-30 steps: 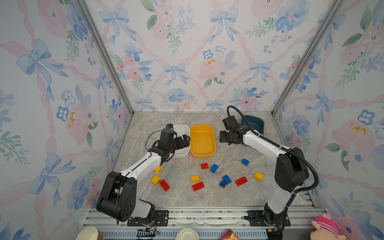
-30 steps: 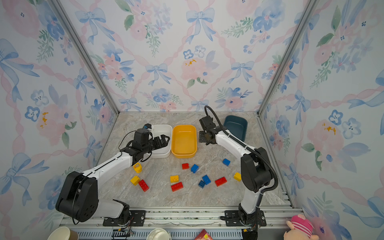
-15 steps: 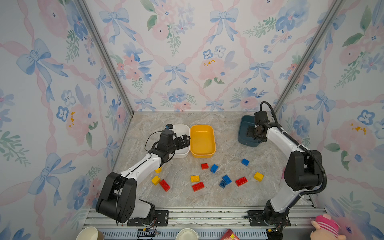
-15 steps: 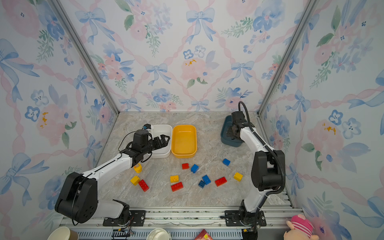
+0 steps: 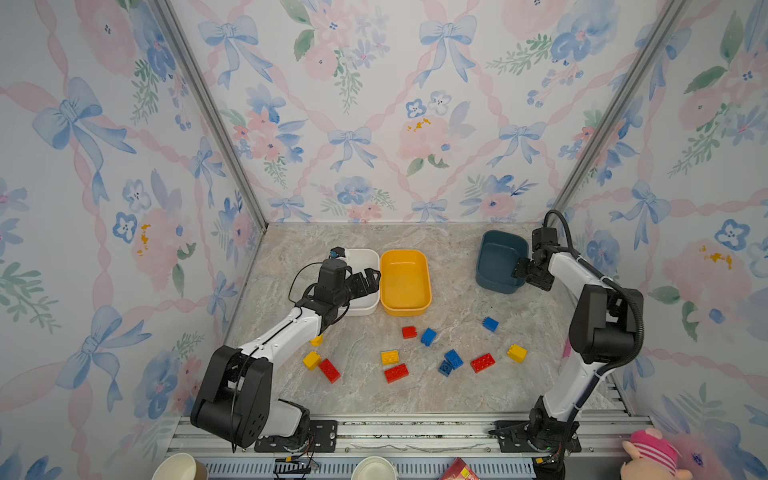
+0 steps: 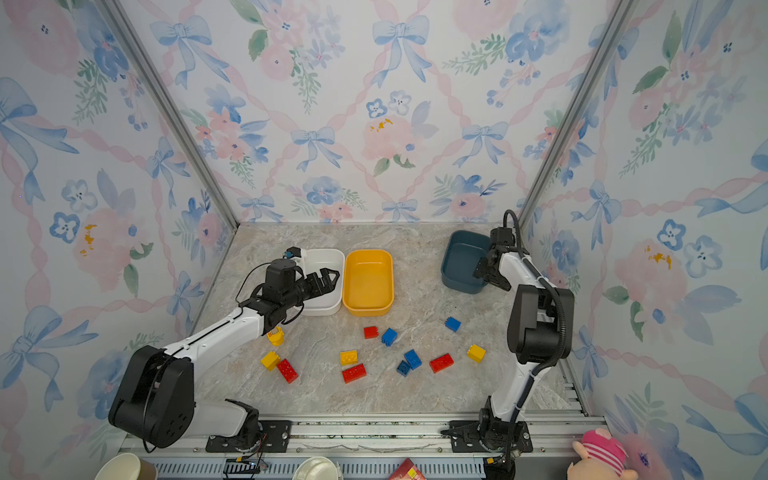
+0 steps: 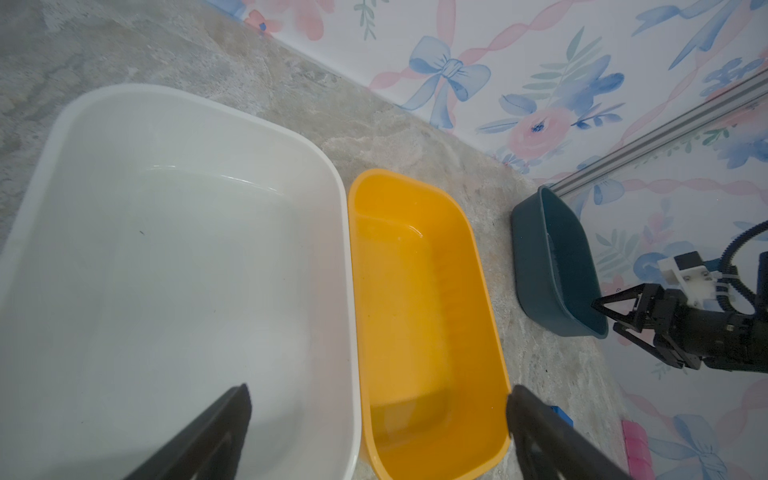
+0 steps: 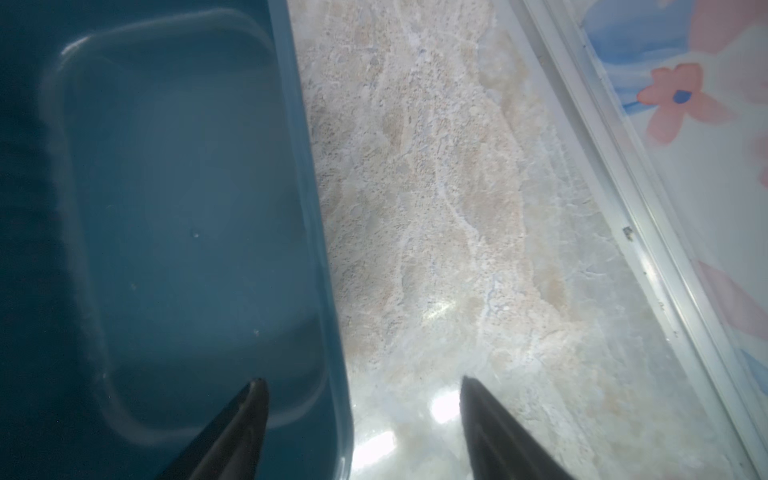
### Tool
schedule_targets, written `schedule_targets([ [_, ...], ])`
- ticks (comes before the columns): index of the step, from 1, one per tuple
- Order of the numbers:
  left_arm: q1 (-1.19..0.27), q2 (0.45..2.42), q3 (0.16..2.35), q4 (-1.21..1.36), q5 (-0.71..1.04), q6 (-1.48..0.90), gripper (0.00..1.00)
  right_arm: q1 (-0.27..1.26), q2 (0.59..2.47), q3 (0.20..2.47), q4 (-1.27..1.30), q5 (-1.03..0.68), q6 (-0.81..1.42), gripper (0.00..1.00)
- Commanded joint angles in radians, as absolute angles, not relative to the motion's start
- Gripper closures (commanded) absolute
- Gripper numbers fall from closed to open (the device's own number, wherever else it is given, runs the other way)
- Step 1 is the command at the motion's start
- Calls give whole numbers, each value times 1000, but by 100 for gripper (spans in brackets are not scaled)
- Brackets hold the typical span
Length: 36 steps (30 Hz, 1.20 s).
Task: Sort the legos into containers by color
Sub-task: 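Release the yellow bin and grip the teal bin rim with the right gripper, then drag the teal bin beside the yellow bin with the right gripper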
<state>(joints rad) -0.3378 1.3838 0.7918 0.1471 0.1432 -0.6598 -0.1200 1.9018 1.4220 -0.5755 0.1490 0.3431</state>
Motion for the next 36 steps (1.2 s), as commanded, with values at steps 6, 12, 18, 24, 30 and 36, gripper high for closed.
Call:
schedule_targets([
  [6, -330, 1368, 782, 164, 152, -680, 2, -138, 1999, 1523, -565, 114, 303, 41],
  [12, -330, 1361, 776, 166, 149, -683, 2, -138, 2019, 1539, -557, 100, 310, 65],
  [18, -330, 1358, 772, 173, 152, -687, 2, -130, 1997, 1511, -553, 89, 308, 85],
  [24, -330, 1347, 759, 177, 151, -688, 2, -102, 1937, 1425, -529, 54, 286, 98],
  [30, -330, 1337, 743, 186, 155, -688, 2, -39, 1887, 1351, -531, 57, 247, 100],
  [36, -330, 1330, 741, 187, 158, -683, 2, 35, 1821, 1299, -546, 57, 205, 100],
])
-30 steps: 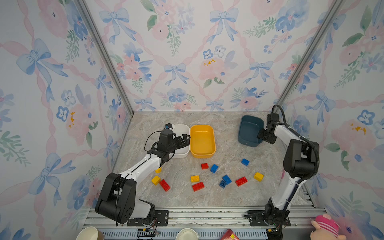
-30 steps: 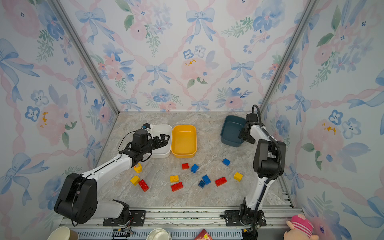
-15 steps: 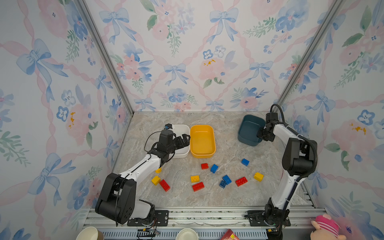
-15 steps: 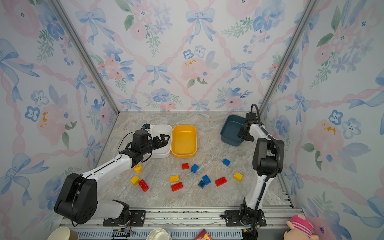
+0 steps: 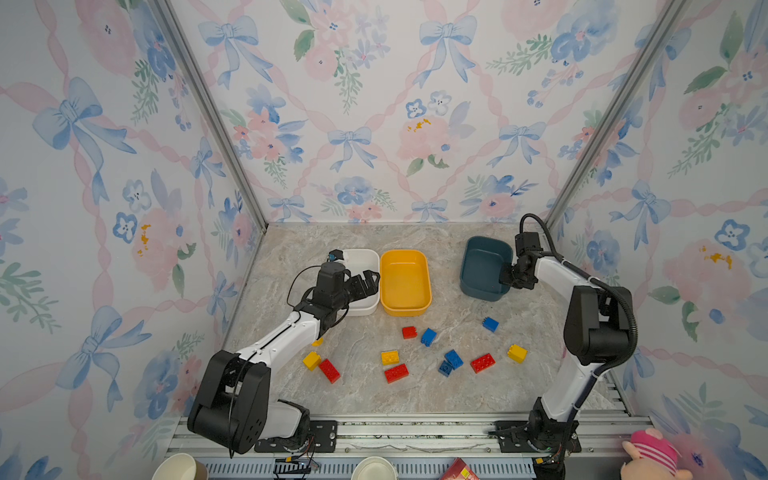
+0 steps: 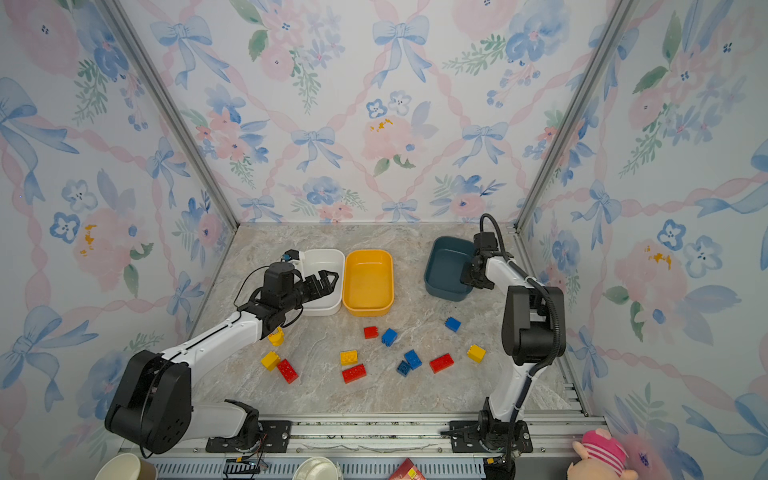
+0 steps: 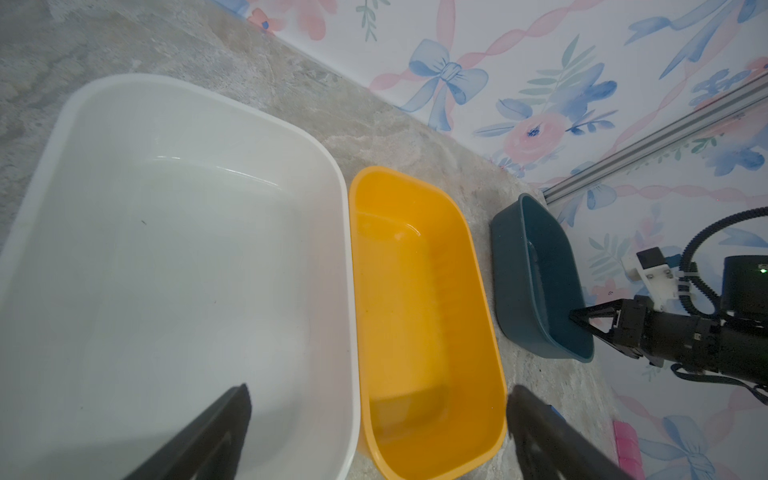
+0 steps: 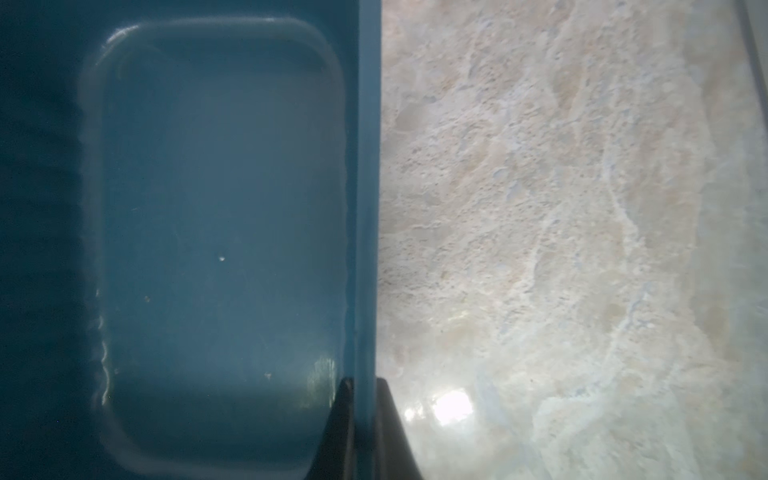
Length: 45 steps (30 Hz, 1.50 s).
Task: Sort the legos into containers by color
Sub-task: 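Drag the teal bin beside the yellow bin with the right gripper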
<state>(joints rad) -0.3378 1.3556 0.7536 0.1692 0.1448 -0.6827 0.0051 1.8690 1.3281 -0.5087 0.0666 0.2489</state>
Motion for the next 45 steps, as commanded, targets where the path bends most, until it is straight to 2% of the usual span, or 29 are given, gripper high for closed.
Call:
schedule_targets([
  [1, -330, 1327, 741, 187, 159, -683, 2, 48, 1809, 1288, -547, 54, 196, 100],
  [16, -330, 1314, 724, 190, 158, -683, 2, 196, 1802, 1232, -547, -24, 118, 100],
  [29, -328, 1309, 722, 190, 150, -683, 2, 235, 1810, 1217, -547, -16, 126, 99],
  [31, -327, 1313, 726, 190, 152, -683, 2, 234, 1810, 1219, -549, -18, 130, 88],
  [45, -328, 1310, 730, 190, 158, -682, 2, 211, 1696, 1213, -546, -56, 197, 44],
])
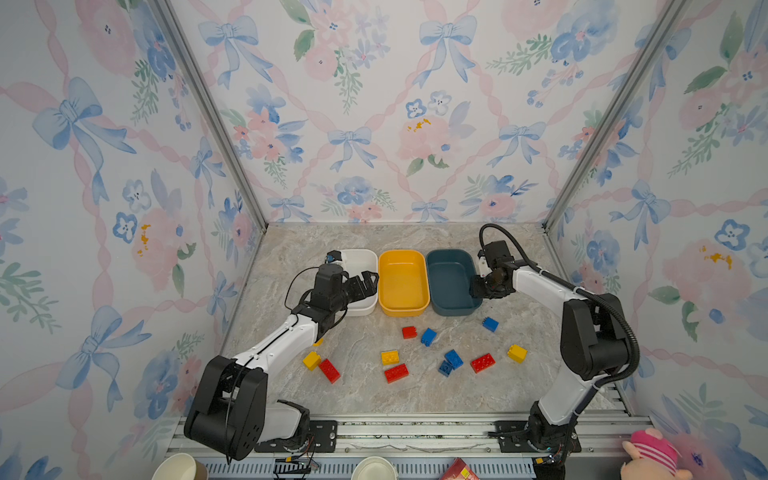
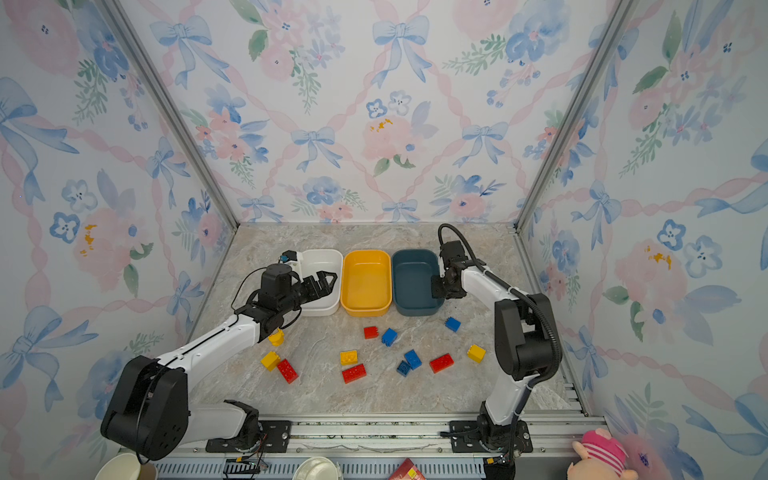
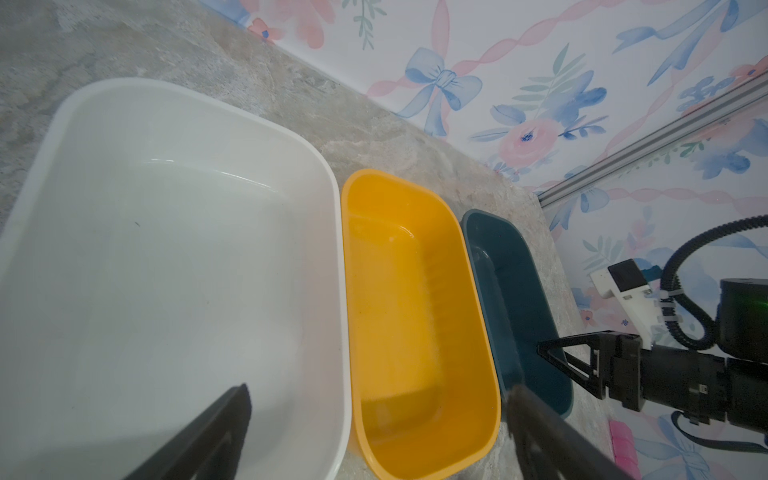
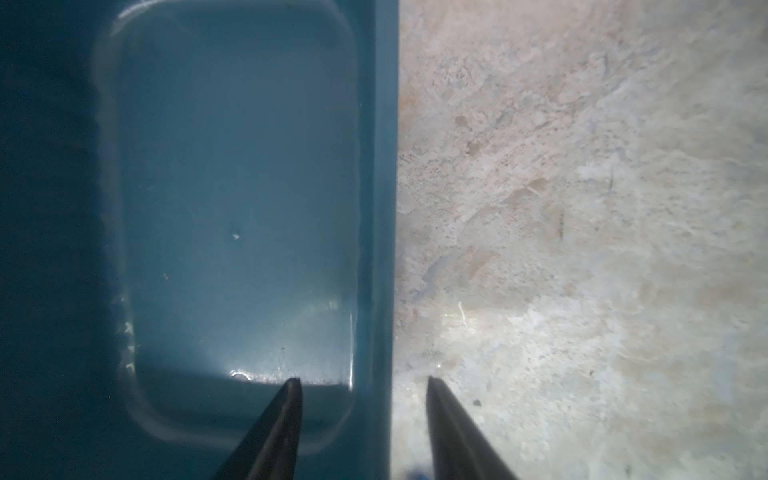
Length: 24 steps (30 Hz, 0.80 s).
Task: Sort the legos into containers by color
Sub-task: 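Drag the teal bin beside the yellow bin with the right gripper, then release the teal bin and move the right gripper over the yellow brick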
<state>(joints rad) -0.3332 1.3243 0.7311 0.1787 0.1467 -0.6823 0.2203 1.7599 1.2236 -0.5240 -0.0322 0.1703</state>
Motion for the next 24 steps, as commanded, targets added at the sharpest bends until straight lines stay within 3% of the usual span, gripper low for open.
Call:
schedule_targets([
  [1, -328, 1310, 730, 190, 159, -682, 2, 207, 1682, 1212, -550, -60, 203, 42],
  [8, -328, 1308, 737, 189, 164, -678, 2, 170, 1564, 1168, -607, -56, 256, 32],
  [18, -333, 1299, 727, 192, 170, -664, 2, 96, 1376, 972, -746, -8, 403, 29],
  [24, -334, 1288, 715, 195, 176, -655, 2, 53, 1269, 846, -789, 5, 477, 18],
])
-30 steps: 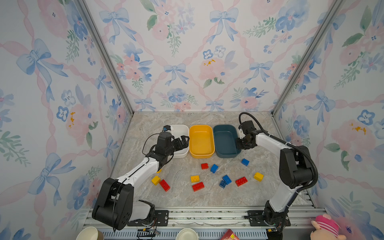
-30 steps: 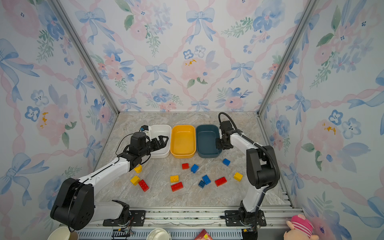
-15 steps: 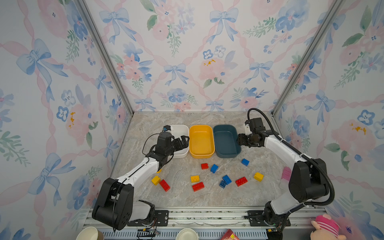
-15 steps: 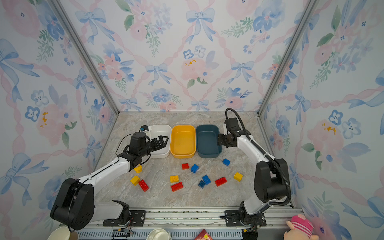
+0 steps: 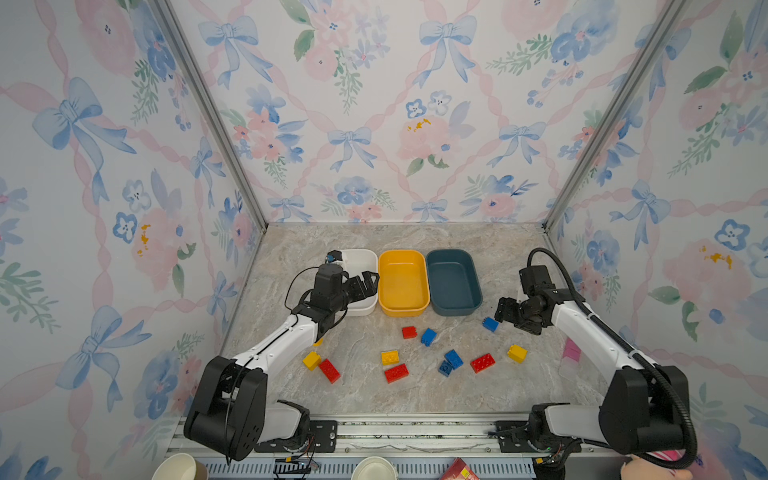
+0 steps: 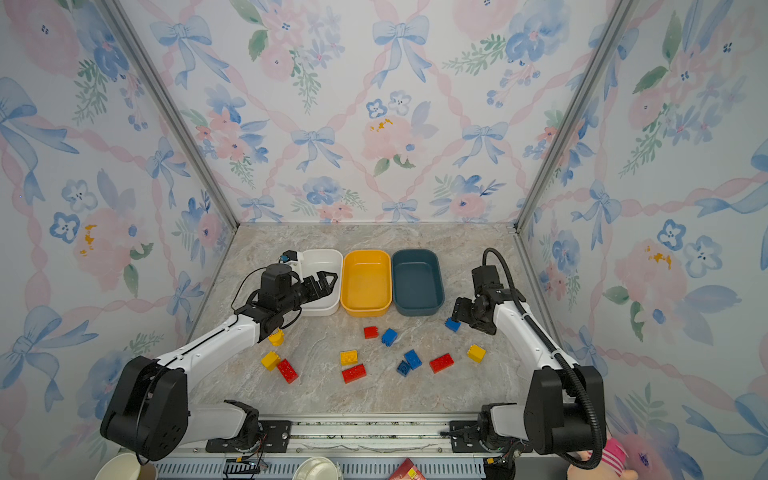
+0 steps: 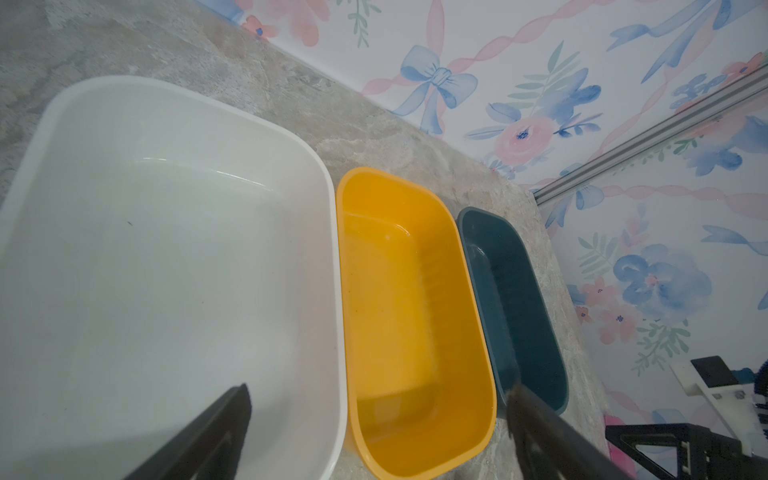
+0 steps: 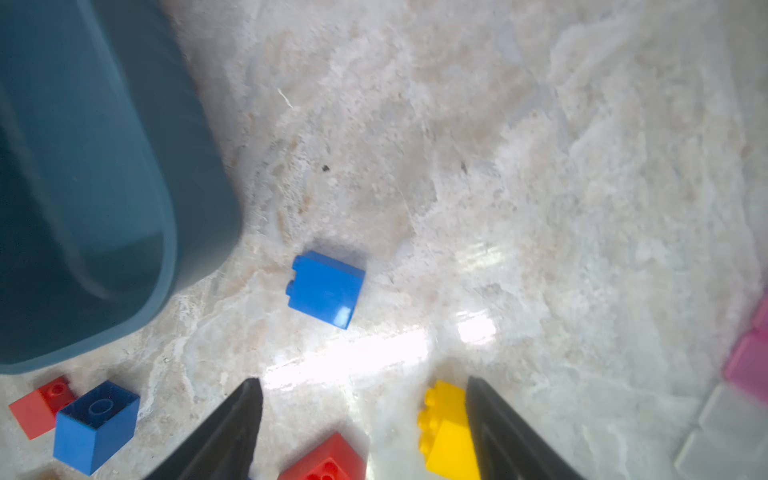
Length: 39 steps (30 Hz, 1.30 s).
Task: Sort the legos into containers by color
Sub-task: 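Release the teal bin and move the right gripper over the yellow brick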
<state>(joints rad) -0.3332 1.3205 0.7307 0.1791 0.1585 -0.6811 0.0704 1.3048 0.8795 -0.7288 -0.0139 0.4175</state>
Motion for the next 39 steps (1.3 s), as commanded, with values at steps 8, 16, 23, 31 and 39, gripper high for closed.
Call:
schedule_targets([
  [8, -334, 1281, 695, 199, 186, -638, 2, 43, 1224, 759, -815, 23, 555, 15],
  [16, -333, 1285, 690, 198, 201, -625, 2, 42, 1201, 715, -824, 67, 605, 13],
  [23, -334, 1292, 690, 206, 204, -626, 2, 39, 1223, 688, -780, 80, 618, 12],
  [31, -334, 1285, 690, 206, 199, -627, 2, 27, 1269, 660, -707, 75, 618, 14],
  [39, -334, 1276, 658, 204, 193, -634, 2, 26, 1309, 641, -659, 66, 649, 20],
])
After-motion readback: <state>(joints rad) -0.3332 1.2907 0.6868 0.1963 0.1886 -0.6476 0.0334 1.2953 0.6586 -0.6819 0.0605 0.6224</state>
